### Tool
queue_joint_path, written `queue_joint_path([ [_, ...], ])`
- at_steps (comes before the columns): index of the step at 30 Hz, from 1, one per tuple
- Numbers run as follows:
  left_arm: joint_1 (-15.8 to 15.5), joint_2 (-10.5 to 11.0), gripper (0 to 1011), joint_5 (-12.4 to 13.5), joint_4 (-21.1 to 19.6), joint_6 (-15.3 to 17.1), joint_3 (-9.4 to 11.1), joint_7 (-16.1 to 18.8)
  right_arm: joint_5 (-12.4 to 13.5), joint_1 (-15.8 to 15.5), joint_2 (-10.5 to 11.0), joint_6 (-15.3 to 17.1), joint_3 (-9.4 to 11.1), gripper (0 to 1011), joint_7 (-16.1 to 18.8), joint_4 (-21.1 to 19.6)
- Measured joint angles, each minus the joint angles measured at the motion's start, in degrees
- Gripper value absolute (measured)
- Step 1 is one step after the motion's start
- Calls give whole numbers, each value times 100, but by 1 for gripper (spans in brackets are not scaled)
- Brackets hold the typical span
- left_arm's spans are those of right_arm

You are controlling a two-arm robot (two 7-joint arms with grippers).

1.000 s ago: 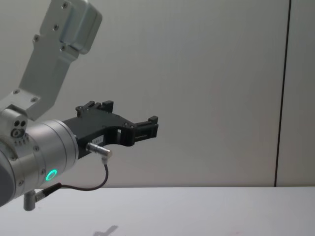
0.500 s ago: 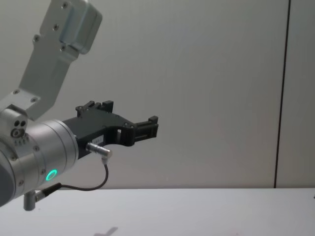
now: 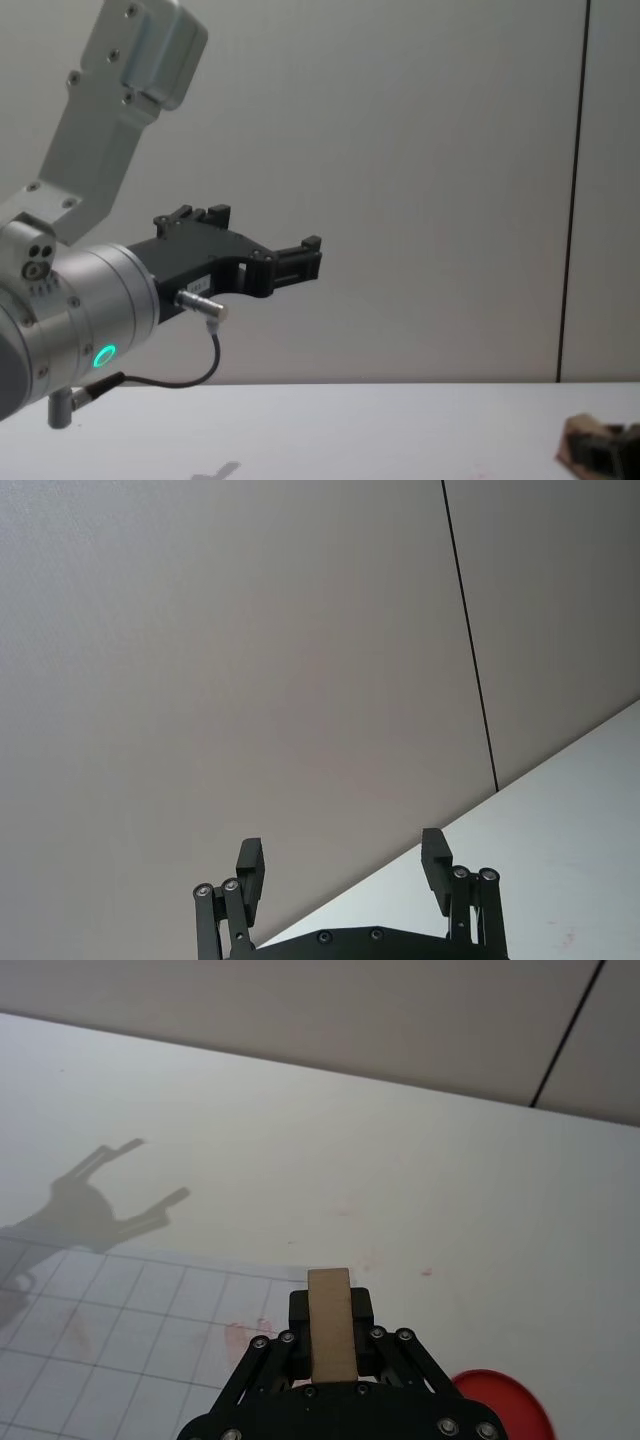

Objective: Use the one hand to pick up the stamp and affix it onto the A4 paper.

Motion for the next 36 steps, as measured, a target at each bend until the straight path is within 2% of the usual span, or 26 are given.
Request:
queue_joint_path([
  [7, 0, 0, 1001, 0, 0, 0, 0, 0, -121, 127, -173, 73, -203, 219, 354, 299],
  [23, 0, 0, 1001, 0, 0, 0, 0, 0, -489, 405, -430, 150, -495, 219, 841, 801],
  [30, 0, 0, 1001, 0, 0, 0, 0, 0, -734, 518, -501, 177, -606, 218, 989, 936],
  [36, 0, 0, 1001, 0, 0, 0, 0, 0, -1049, 604, -538, 205, -710, 219, 1113, 1019],
])
